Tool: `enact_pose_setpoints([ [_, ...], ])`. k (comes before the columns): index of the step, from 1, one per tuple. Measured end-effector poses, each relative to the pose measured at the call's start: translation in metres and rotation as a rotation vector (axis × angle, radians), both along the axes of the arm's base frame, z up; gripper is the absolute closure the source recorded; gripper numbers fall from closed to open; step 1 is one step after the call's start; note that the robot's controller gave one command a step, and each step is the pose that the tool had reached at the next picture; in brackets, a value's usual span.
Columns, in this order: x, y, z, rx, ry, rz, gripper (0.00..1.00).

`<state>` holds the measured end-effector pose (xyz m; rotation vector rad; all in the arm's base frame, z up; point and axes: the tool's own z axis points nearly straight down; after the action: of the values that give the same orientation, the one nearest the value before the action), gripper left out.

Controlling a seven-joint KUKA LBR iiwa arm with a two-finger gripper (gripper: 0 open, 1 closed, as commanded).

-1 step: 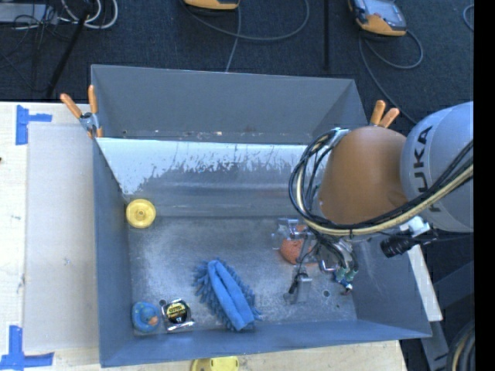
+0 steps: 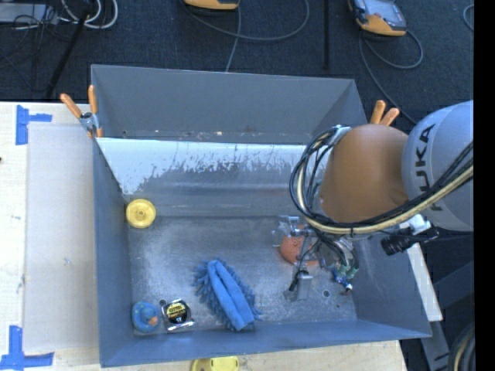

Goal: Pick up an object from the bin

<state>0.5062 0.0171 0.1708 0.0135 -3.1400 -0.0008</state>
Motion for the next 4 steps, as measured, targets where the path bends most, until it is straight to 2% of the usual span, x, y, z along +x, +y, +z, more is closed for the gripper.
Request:
enact_pose_setpoints([
  [1, 0.037, -0.027, 0.009, 0.001, 0.000, 0.071, 0.00],
  [2, 0.044, -0.051, 0.002, -0.001, -0.005, 0.136, 0.00],
  [3, 0.047, -0.064, -0.016, 0.000, -0.002, -0.004, 0.00],
  [4, 0.056, -0.064, -0.040, -0.001, -0.001, -0.082, 0.00],
])
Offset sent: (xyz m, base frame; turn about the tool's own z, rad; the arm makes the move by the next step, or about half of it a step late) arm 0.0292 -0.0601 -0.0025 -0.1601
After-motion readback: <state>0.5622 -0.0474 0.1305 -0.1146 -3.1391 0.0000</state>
